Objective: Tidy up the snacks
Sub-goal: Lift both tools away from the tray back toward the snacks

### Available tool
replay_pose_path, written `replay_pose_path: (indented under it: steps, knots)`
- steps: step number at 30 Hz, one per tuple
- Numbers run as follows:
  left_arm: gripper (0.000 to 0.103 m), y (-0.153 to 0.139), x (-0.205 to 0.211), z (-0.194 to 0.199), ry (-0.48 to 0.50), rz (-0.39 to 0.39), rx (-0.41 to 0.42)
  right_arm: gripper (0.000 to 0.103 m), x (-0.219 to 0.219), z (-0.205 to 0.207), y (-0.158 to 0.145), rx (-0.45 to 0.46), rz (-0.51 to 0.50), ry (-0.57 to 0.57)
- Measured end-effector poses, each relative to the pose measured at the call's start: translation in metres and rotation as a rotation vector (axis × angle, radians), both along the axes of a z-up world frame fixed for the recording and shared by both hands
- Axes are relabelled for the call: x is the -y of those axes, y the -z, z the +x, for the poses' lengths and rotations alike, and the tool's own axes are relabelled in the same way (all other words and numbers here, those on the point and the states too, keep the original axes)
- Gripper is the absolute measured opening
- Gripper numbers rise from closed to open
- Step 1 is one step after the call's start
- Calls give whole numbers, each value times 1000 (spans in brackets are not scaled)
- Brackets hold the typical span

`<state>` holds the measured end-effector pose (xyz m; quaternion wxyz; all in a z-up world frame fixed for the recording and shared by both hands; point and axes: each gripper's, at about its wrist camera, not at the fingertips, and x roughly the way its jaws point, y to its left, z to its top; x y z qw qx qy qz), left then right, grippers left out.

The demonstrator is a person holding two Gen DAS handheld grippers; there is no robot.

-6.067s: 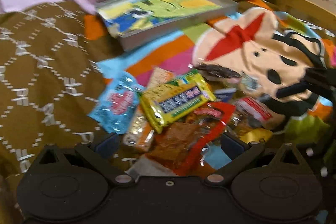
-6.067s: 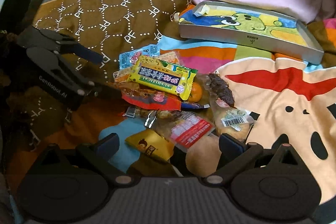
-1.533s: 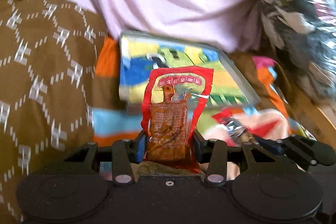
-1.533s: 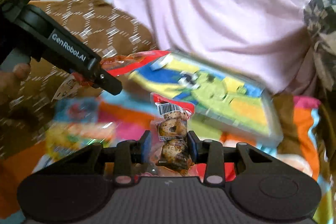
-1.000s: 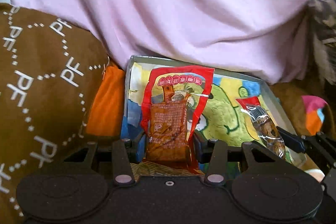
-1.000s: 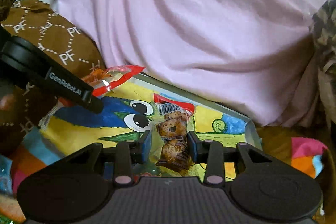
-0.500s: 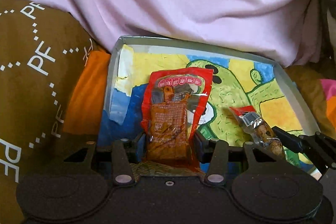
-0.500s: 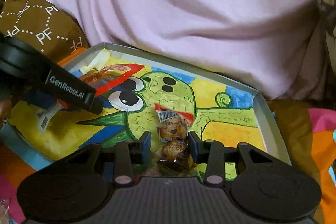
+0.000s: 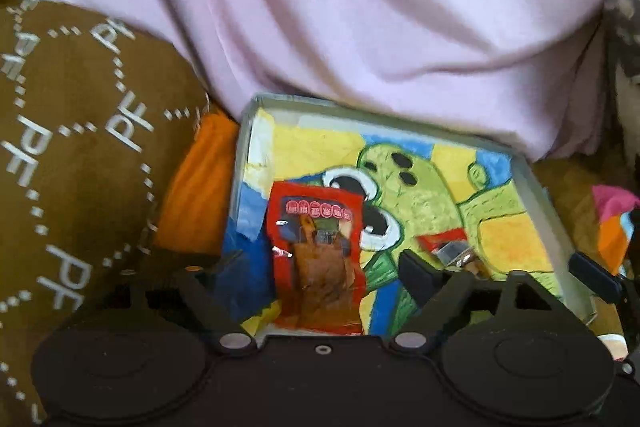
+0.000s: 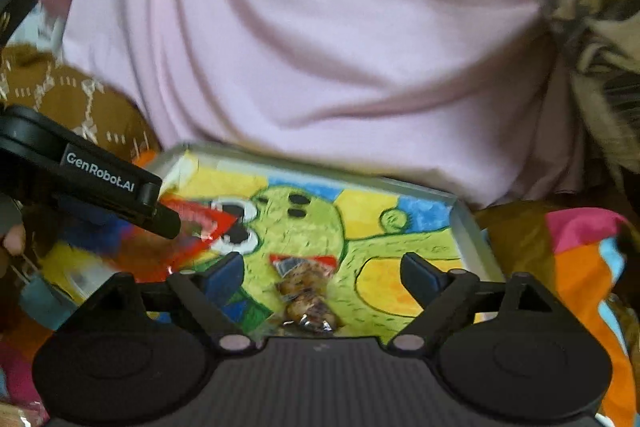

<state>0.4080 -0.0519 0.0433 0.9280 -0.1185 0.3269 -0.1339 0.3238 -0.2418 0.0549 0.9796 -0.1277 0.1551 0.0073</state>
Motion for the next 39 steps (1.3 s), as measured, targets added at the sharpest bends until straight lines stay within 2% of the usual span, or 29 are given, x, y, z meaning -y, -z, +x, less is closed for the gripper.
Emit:
replay_pose_path:
  steps: [4,6,10,13,17,25,29,39]
  knots:
    - [89,-15,-4,-21,-2,10,38,98,-1,-26,-13,52,17,1]
    - [96,-23,-9,-34,-7,4,65,103,-1,-43,-21,77,34,-2]
    - [98,-35,-21,-66,-33,0,129,103,-1,-76,-34,120,72,2]
    - [102,-41,-31,-93,-48,17,159,103,-2,-99,-41,126,116,-7]
    - [102,-43,-47,-130,-62,31,202,103,-7,-133,-43,116,166,-24]
    - [102,-35,-73,-195,-107,65,252,103,-20,-196,-39,101,210,-71]
    - [102,-29,-77,-222,-103,106,262,103,-24,-224,-30,83,218,-75]
    - [102,-5,-82,-272,-73,170,226,103,-25,-265,-8,12,209,-62]
